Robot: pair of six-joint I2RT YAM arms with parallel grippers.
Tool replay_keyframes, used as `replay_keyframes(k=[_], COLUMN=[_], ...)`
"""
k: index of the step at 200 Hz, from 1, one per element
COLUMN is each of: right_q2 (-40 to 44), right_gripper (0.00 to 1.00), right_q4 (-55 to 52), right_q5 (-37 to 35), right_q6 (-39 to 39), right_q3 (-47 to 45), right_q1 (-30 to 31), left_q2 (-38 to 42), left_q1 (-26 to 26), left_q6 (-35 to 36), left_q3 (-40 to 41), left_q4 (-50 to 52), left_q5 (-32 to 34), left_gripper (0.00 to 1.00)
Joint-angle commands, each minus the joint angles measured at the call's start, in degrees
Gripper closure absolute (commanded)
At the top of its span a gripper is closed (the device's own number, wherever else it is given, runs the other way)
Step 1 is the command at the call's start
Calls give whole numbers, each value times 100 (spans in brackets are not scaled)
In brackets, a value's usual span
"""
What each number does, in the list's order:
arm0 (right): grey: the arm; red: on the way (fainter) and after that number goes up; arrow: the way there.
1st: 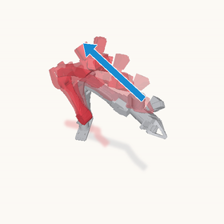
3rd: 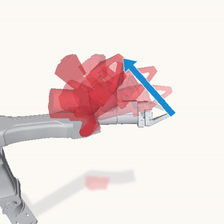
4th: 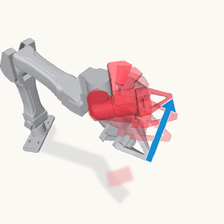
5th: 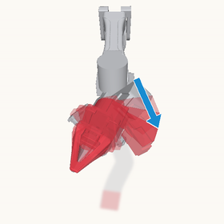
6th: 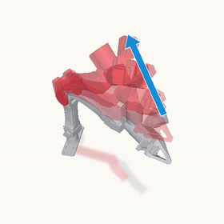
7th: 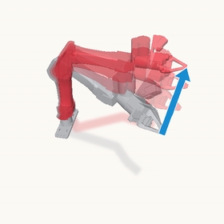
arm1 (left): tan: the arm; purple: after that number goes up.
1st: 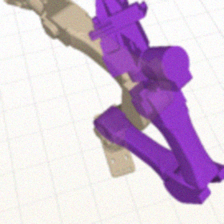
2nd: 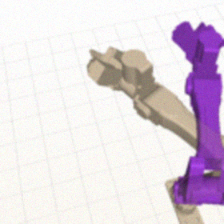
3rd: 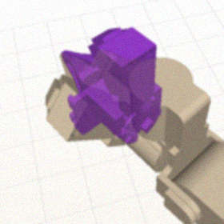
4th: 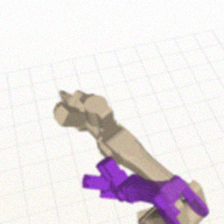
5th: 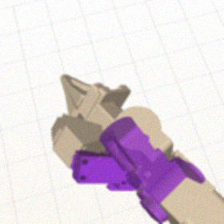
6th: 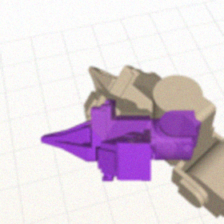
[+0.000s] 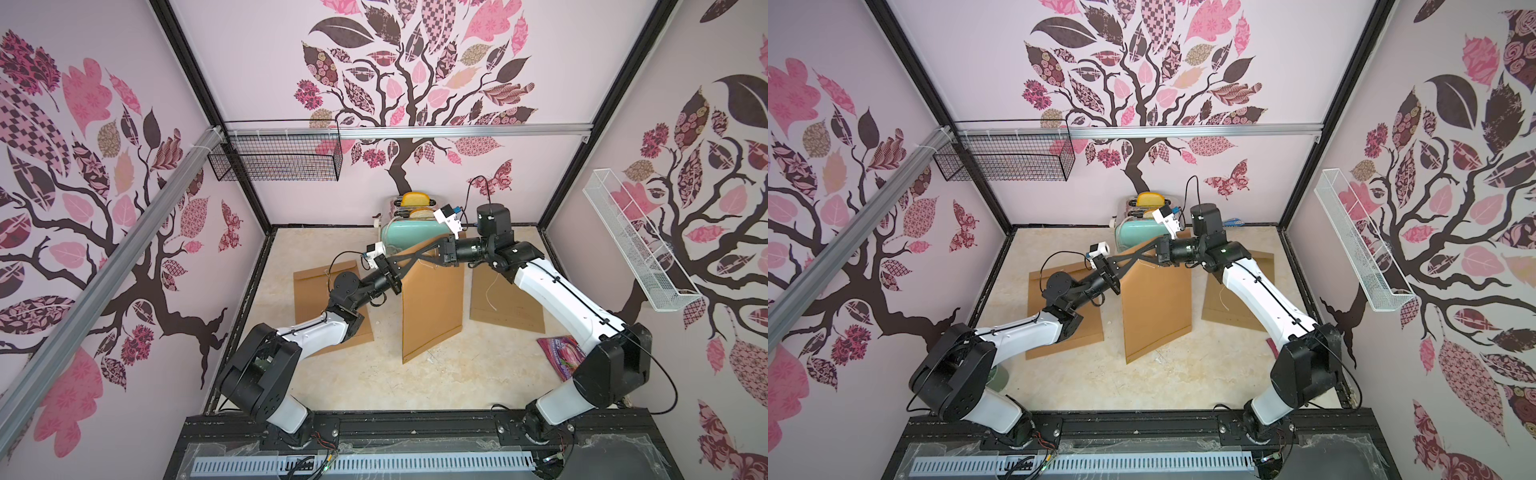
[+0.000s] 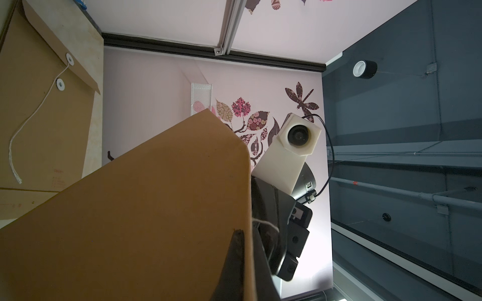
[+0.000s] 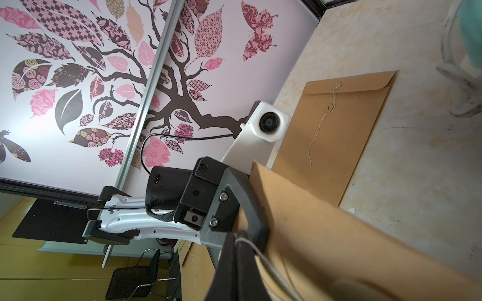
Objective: Close the mouth of the file bag
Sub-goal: Close the file bag.
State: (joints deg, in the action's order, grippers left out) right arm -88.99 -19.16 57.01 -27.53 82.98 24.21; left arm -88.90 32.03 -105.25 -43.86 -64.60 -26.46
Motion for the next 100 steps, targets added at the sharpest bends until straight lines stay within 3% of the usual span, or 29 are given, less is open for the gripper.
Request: replay_keyframes(k=[1,100], right_q2=[33,396], right_gripper=[100,100], right_q4=[173,418], right_q5=[-59,-152], right_q6=[-70,-64], right_q3=[-261,-1242], right_q1=[108,417], left_q2=[-5,-114], left_q1=[31,28], left_q6=[-57,-259], left_q3=[-186,-289], left_q4=[-347,-642], left_q5=[-50,77], left_gripper=[100,100])
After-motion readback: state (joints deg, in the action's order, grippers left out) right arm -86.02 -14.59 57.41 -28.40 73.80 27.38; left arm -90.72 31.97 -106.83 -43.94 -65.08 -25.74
